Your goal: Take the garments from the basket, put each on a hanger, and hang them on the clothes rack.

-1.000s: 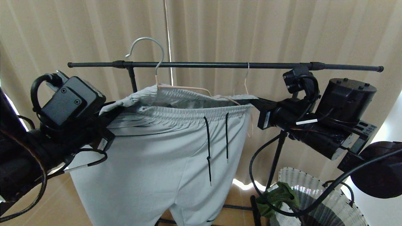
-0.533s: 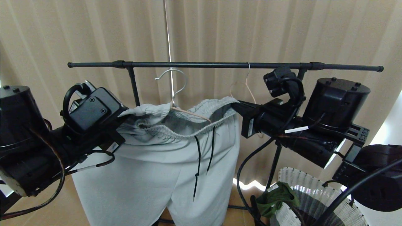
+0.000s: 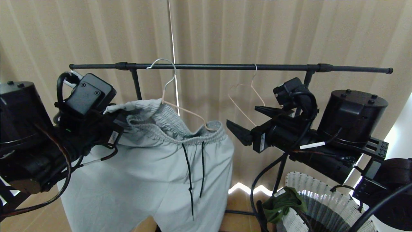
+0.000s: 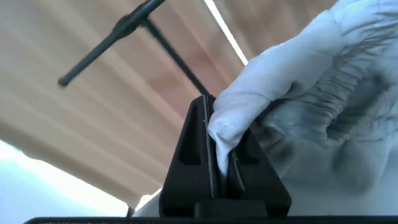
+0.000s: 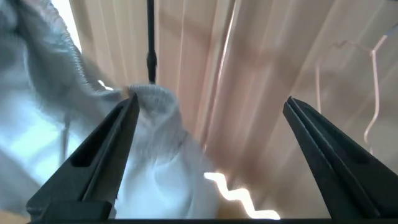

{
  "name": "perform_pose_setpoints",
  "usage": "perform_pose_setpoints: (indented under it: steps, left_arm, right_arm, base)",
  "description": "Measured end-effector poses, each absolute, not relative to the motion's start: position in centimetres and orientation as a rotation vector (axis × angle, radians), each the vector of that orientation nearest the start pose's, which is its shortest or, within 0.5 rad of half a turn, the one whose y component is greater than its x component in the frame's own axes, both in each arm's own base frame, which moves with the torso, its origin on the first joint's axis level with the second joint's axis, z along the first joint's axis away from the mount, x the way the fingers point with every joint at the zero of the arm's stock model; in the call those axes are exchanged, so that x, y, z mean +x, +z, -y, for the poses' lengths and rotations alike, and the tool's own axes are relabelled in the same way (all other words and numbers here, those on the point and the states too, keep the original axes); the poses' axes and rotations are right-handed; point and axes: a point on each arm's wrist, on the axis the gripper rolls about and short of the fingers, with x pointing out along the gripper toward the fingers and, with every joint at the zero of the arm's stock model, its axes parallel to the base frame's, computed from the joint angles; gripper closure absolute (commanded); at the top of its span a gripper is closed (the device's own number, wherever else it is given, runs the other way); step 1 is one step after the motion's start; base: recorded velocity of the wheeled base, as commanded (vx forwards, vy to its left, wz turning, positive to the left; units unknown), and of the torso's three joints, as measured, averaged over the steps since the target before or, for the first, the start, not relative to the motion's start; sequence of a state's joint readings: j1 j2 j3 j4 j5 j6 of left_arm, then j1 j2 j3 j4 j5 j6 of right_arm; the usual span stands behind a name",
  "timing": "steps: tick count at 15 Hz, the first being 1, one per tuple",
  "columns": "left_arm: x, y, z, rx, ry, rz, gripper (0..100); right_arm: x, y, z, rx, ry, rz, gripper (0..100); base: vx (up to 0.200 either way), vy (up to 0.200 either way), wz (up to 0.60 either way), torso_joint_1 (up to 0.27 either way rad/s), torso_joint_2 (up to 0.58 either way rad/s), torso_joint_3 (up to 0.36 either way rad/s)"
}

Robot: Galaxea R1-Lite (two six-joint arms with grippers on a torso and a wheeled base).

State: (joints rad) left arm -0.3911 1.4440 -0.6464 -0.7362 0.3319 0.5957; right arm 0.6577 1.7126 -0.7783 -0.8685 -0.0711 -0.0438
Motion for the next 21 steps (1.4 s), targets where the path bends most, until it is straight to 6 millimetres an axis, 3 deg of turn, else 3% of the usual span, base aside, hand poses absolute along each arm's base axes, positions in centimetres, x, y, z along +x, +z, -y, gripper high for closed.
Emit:
perform_pose_setpoints:
  steps: [4, 8, 21]
  left_arm:
    - [23.0, 22.1, 8.8, 0.518, -0.019, -0.049, 100]
    - [22.6, 22.0, 10.6, 0.470, -0.090, -0.036, 100]
    - [21.5, 22.4, 12.9, 0.436, -0.186, 0.033, 100]
  right_arm:
    - [23.2, 19.9, -18.6, -0.117, 0.626, -0.020, 0]
    - [23.0, 22.0, -19.6, -0.182, 0.665, 0.084, 0]
    - [27.4, 22.8, -22.9, -0.338, 0.590, 0.087, 0]
  base:
    - [0.000, 0.000, 0.00, 0.000, 0.00, 0.000]
    - [0.000, 0.000, 0.00, 0.000, 0.00, 0.000]
    - [0.000, 0.000, 0.00, 0.000, 0.00, 0.000]
